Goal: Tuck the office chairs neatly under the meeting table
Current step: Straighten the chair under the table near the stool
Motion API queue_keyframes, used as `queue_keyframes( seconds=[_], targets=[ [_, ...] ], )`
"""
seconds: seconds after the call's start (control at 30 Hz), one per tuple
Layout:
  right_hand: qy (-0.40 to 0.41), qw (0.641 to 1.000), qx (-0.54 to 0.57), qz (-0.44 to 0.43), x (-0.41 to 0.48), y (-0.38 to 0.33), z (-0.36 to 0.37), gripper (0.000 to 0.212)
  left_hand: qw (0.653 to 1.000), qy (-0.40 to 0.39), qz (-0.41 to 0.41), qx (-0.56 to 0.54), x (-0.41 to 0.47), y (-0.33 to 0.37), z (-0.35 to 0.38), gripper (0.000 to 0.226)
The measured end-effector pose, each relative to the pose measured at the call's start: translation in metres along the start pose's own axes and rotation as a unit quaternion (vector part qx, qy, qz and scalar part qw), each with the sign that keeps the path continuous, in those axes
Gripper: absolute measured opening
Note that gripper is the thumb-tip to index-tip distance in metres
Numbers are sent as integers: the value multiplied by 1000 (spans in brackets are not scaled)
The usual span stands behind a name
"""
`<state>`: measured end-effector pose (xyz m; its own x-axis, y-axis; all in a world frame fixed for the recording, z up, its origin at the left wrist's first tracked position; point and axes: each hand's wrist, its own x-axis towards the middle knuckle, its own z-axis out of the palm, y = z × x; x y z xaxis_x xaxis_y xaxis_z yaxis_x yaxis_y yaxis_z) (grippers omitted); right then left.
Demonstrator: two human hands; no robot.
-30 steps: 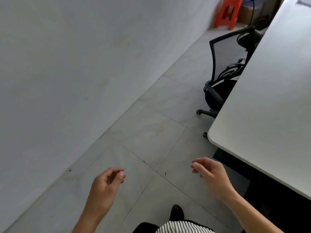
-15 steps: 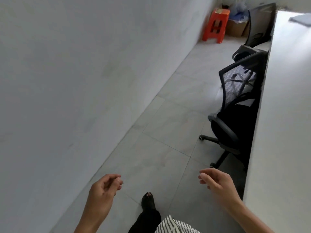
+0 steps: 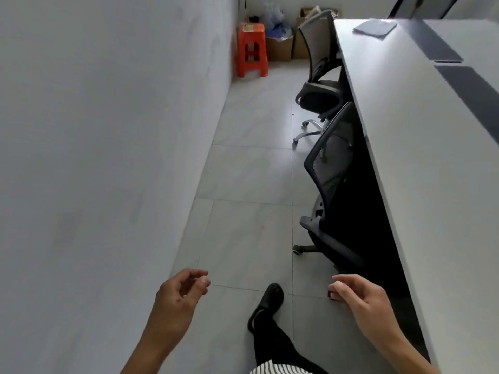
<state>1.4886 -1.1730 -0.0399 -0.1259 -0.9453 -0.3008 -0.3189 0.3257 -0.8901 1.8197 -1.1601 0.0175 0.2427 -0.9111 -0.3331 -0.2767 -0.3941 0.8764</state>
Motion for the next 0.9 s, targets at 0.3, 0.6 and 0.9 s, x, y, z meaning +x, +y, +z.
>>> queue_keyframes(
  seconds=[0.3,0.6,0.9],
  targets=[
    [101,994,16,-31,223,-96,10,13,995,-49,37,74,200,108,11,10],
    [220,971,-96,-12,364,-146,13,36,976,-169,84,108,373,185,64,10],
    [258,927,-161,221,469,-146,48,74,875,-391,196,207,556,273,157,8]
  ],
)
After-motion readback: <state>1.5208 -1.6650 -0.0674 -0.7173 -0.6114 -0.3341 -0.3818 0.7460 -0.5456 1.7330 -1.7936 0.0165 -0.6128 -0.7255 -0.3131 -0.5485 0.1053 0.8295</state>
